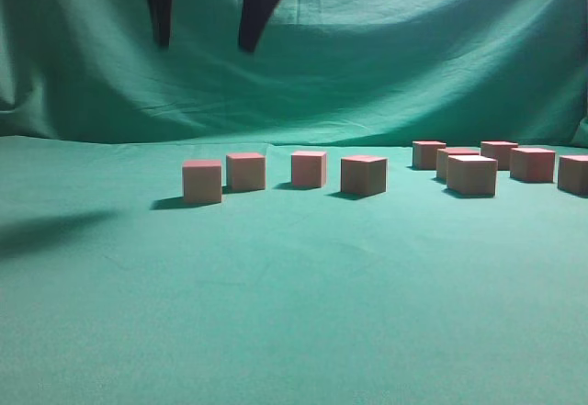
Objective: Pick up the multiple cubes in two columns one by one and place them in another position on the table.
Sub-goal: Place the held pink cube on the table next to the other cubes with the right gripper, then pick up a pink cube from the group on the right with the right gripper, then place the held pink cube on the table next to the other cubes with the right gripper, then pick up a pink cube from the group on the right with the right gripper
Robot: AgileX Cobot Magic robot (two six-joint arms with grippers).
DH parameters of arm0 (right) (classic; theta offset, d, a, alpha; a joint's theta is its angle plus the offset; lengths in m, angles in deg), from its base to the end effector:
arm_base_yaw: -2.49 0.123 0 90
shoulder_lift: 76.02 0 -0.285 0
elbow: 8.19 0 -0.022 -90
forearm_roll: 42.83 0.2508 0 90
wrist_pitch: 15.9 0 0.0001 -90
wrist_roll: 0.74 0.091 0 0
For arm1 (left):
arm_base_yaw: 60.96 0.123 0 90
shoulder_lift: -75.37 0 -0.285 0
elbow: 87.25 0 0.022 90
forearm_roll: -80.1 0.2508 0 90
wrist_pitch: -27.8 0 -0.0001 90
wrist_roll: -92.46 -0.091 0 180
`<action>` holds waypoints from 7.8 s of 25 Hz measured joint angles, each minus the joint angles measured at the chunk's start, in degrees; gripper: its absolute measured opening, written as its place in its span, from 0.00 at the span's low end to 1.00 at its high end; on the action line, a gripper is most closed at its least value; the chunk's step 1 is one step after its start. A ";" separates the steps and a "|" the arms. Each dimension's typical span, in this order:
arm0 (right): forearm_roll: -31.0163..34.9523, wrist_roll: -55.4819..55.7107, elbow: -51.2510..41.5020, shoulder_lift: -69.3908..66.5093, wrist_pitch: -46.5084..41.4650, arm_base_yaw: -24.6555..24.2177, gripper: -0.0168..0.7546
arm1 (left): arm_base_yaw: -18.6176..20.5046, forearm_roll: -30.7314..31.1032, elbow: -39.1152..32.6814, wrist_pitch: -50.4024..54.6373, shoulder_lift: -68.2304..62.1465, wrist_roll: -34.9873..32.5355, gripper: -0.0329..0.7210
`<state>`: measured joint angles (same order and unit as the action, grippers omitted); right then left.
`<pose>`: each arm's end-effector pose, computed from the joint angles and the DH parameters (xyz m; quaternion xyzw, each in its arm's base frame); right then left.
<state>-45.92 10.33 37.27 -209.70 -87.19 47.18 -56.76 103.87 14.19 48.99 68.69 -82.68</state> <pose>0.3435 0.3333 0.2737 -0.2883 0.9405 0.0596 0.1696 0.0510 0.0171 0.1758 0.0470 0.7899 0.1712 0.5870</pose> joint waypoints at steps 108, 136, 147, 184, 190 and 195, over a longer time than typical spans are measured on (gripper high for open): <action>5.89 -18.33 -42.92 9.02 35.44 0.64 0.36 | 0.00 0.00 0.00 0.00 0.00 0.00 0.04; 0.28 -18.23 -13.65 10.01 0.97 0.41 0.83 | 0.00 0.00 0.00 0.00 0.00 0.00 0.04; -1.94 -15.57 -13.47 24.41 -0.14 -8.84 0.77 | 0.00 0.00 0.00 0.00 0.00 0.00 0.04; 10.78 -18.01 -54.08 16.49 36.76 -41.45 0.55 | 0.00 0.00 0.00 0.00 0.00 0.00 0.04; 10.78 -18.01 -54.08 16.43 36.42 -41.45 0.36 | 0.00 0.00 0.00 0.00 0.00 0.00 0.04; 13.55 -18.04 -54.08 20.44 30.19 -41.45 0.36 | 0.00 0.00 0.00 0.00 0.00 0.00 0.04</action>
<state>-32.37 -7.71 -16.81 -189.25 -57.00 5.73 -56.76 103.87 14.19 48.99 68.69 -82.68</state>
